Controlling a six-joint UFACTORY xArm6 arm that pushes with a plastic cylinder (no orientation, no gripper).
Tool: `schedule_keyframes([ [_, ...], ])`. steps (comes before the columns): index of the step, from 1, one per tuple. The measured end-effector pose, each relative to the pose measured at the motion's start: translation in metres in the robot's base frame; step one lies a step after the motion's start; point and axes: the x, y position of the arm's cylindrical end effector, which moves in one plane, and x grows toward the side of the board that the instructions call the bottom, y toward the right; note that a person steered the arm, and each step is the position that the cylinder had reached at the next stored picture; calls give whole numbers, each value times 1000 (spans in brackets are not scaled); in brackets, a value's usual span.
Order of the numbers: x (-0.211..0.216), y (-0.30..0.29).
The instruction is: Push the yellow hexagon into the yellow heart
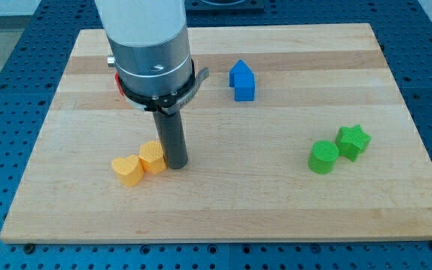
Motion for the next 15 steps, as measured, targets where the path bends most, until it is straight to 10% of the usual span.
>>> schedule_keyframes([
  [3,-45,-14],
  [5,9,-115],
  [15,31,-24],
])
